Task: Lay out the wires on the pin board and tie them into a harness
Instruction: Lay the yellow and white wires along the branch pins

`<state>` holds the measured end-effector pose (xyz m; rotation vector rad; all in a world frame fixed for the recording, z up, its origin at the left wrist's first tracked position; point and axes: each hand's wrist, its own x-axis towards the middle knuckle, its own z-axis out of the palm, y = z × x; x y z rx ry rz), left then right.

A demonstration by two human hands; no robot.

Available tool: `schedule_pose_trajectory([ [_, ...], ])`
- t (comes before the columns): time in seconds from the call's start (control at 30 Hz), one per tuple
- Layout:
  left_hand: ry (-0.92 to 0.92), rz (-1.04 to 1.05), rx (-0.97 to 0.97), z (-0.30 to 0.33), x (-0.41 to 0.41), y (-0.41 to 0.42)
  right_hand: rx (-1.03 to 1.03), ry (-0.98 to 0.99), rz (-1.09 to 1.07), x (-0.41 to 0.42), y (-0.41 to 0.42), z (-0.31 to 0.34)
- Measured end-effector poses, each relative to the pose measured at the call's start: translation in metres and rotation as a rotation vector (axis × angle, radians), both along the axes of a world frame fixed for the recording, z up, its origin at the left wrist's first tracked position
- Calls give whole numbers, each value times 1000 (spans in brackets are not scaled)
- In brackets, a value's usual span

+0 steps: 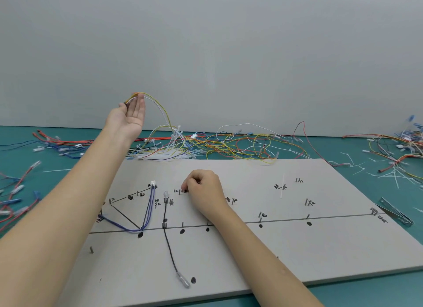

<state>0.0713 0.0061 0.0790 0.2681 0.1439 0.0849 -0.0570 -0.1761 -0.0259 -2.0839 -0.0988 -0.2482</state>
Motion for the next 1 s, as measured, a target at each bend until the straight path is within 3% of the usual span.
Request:
schedule_pose_trajectory([
  [0.17, 8, -67, -52, -4, -6, 1, -5, -1, -2, 0, 1, -1],
  [0.47, -122, -371, 361, -8, -21, -7, 31, -1, -4, 1, 0, -1],
  [0.7, -296, -281, 1214, 10, -66, -51, 181, 32, -18, 0, -1, -1],
  [0.83, -621, 50, 1628, 4, -92, -77, 200, 22, -12, -1, 0, -3],
  [0.93, -758, 417, 2203, -13, -99, -86, 182, -10, -4, -1, -1, -4],
  [1.0, -880, 513, 2413, -27, -99, -87, 151, -15, -4, 1, -2, -3],
])
